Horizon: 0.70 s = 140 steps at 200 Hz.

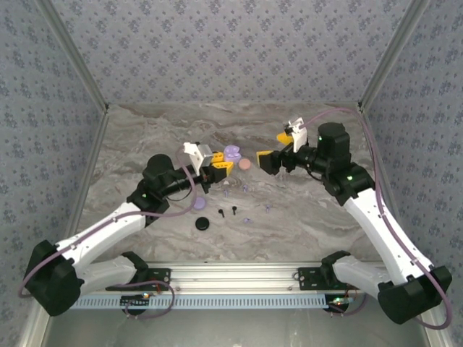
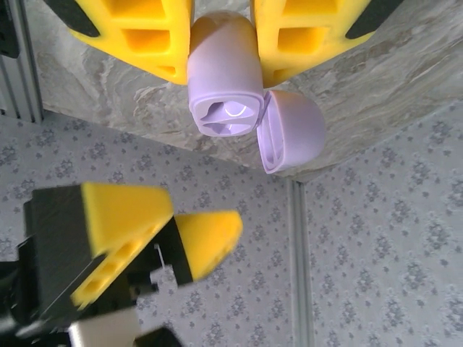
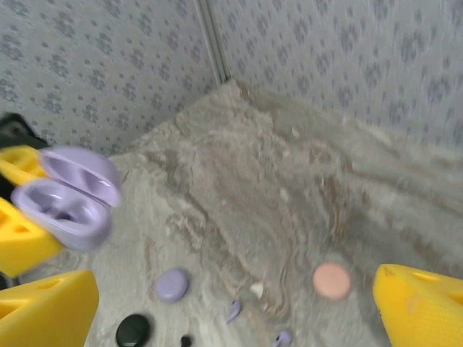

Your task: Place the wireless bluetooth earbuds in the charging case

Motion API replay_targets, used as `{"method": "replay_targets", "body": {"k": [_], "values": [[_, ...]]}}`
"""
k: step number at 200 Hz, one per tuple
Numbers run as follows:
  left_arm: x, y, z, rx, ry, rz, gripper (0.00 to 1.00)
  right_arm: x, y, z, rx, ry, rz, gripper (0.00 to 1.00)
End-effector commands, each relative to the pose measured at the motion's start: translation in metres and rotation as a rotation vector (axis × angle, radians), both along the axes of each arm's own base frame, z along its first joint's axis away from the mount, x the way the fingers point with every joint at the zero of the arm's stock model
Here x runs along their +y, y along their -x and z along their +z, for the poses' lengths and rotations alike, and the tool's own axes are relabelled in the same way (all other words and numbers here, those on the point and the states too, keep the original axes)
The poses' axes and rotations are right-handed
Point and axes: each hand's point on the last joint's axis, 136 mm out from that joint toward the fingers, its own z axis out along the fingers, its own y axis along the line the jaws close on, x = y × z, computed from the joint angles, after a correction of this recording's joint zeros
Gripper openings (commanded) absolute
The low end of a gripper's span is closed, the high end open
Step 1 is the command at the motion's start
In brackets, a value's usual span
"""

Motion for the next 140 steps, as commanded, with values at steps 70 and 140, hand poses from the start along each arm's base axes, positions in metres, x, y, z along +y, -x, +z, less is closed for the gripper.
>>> {"method": "replay_targets", "body": {"k": [70, 140], "values": [[0.035, 0.014, 0.001, -0.055, -0.055, 0.123, 0.00, 0.015, -0.010, -0.187, 0.628, 0.381, -0.207, 0.69], [0.046, 0.016, -0.001, -0.058, -0.067, 0.164, 0.00, 0.046, 0.023, -0.241, 0.710, 0.655, -0.093, 0.58]]}}
